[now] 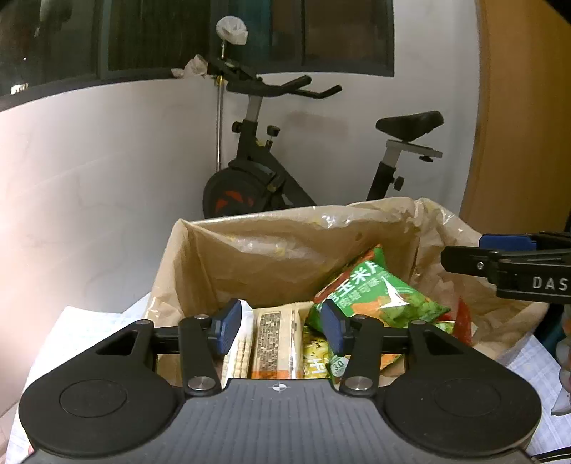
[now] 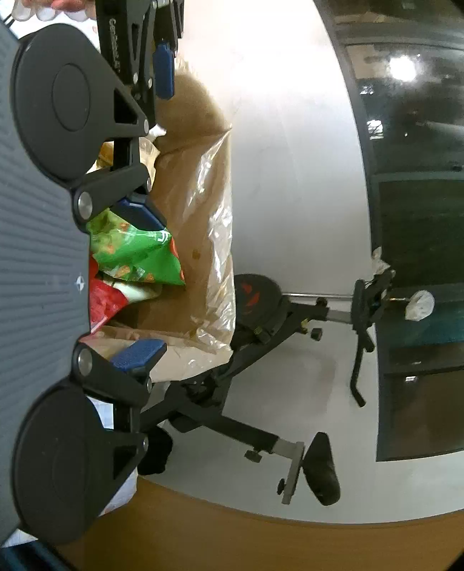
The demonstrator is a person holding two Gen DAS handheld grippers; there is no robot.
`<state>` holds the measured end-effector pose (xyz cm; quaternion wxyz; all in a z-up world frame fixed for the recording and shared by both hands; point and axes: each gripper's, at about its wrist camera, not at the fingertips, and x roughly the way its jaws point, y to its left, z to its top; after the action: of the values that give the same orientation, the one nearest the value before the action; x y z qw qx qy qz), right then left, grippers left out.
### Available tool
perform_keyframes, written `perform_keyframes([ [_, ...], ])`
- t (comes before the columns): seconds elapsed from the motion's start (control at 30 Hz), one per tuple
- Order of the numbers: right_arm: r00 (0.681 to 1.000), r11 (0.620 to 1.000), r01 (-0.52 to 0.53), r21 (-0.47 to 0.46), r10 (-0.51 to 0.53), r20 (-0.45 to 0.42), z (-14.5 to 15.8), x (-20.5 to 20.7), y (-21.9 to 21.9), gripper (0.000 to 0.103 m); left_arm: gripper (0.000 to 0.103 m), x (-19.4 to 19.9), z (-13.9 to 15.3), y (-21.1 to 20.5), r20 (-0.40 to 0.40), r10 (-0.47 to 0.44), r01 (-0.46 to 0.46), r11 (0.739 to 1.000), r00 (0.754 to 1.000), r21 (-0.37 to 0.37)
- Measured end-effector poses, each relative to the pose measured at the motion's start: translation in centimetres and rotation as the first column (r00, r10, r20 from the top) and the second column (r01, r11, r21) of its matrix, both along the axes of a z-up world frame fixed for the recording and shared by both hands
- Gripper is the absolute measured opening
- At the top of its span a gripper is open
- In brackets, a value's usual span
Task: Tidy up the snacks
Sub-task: 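Open both grippers to drop the snack bar and sachet into the box, then move both grippers back down to the remaining snacks by the box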
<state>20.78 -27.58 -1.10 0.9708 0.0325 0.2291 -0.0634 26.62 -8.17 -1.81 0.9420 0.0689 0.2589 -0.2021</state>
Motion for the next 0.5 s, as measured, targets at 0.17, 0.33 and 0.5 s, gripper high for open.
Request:
perform_keyframes([
  [0.17, 0.997, 0.998, -0.047, -0.03, 0.049, 0.066, 0.9, -2.4, 1.3, 0.07, 0.056, -1.6, 1.3, 0.9, 0.038, -0.006, 0.007, 1.0, 0.999, -0.012],
  [0.33, 0.987, 0.993, -0.1, -0.065, 0.107, 0.123, 1.3, -5.3, 2.8, 0.07, 0.056, -4.2, 2.2, 3.1, 0.087, -0.033, 0.037, 0.998, 0.996, -0.049],
  [0.5, 0.978, 0.989, -0.129, -0.067, 0.138, 0.156, 0.6, -8.4, 3.8, 0.07, 0.056, -7.6, 2.2, 6.1, 0.138, -0.076, 0.085, 0.995, 0.987, -0.061],
])
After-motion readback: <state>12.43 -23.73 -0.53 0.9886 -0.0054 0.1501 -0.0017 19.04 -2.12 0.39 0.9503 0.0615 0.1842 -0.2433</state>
